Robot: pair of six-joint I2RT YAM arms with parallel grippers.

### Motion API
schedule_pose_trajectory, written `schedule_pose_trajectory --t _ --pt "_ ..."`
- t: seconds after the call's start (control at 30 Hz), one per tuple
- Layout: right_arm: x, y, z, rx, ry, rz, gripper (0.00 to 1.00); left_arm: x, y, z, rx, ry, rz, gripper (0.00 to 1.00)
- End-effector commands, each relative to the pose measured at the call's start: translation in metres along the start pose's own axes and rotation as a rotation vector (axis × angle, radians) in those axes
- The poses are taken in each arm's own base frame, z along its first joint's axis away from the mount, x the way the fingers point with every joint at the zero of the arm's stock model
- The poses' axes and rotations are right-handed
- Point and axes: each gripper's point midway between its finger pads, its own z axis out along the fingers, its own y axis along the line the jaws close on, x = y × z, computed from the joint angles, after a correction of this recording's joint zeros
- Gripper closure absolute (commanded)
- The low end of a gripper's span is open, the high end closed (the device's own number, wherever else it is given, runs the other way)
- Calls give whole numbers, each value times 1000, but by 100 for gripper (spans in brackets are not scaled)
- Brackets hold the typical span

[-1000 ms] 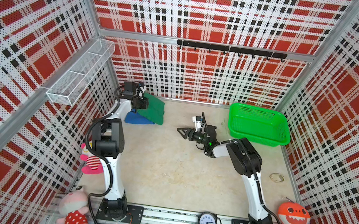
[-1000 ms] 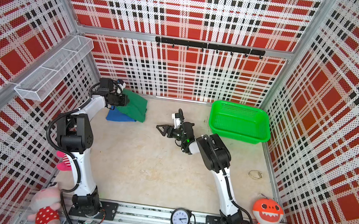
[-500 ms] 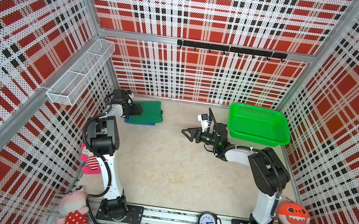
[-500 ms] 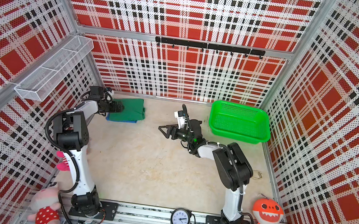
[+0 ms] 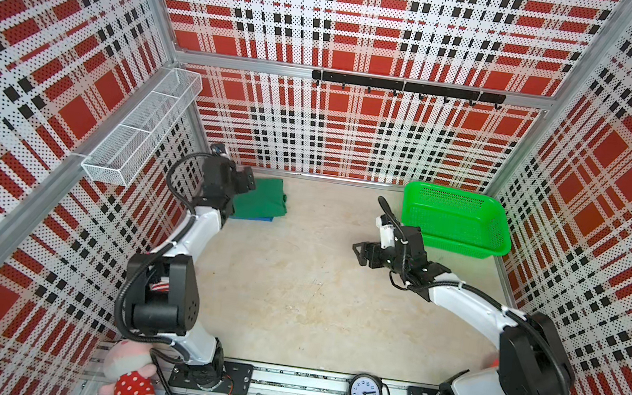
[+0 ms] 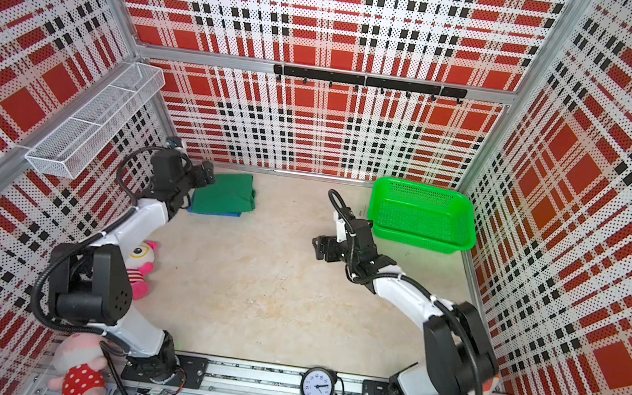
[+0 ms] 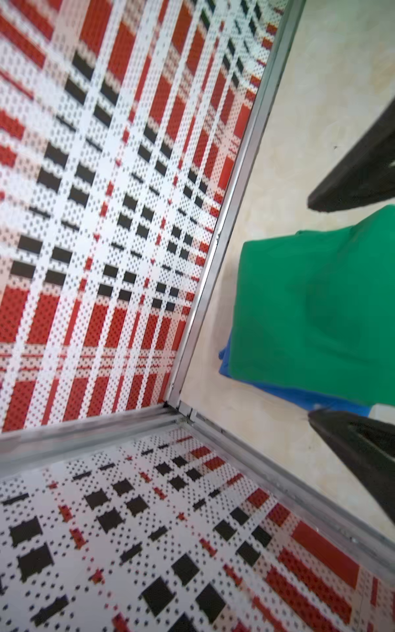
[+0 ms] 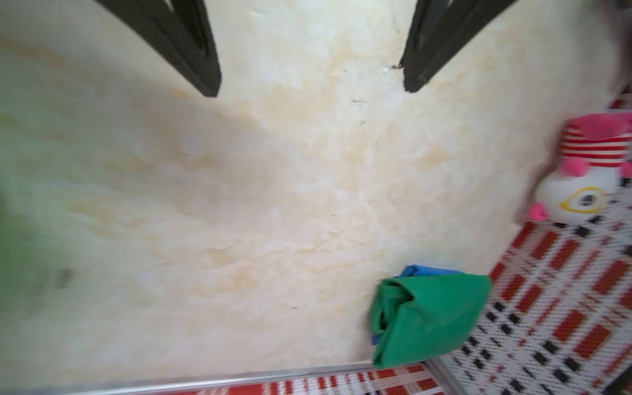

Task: Fold and stack the tank tops

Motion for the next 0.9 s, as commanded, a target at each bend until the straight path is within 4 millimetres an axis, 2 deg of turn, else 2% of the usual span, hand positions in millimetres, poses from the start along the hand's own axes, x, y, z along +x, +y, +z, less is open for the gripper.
schedule_pose_trajectory --t 0.0,0.07,0.17,0.23,0.33,0.47,0.53,0.67,0.8,0.87 --pt "-10 -80 -43 375 -65 -32 0 16 -2 -32 -115 -123 26 3" --pt "0 -125 -61 538 -72 -7 0 29 -11 -59 -132 -182 79 2" --pt "18 -163 -77 652 -82 -14 0 54 -9 -76 -154 -200 123 1" --pt "32 -176 -82 701 -110 -48 0 69 -3 -76 -156 -205 133 0" --pt "38 -183 -85 724 -237 -75 0 90 3 -68 -158 -183 163 1" --pt "39 -187 -90 726 -378 -75 0 106 -1 -63 -102 -235 192 2" --pt "35 -187 -89 720 -387 -85 0 106 1 -61 -109 -263 182 2" --pt "17 -188 -98 717 -528 -127 0 101 10 -48 -128 -251 207 2" --pt "4 -193 -80 704 -521 -177 0 97 27 -32 -98 -248 154 2" --pt "10 -201 -70 709 -497 -180 0 96 33 -31 -71 -242 123 2"
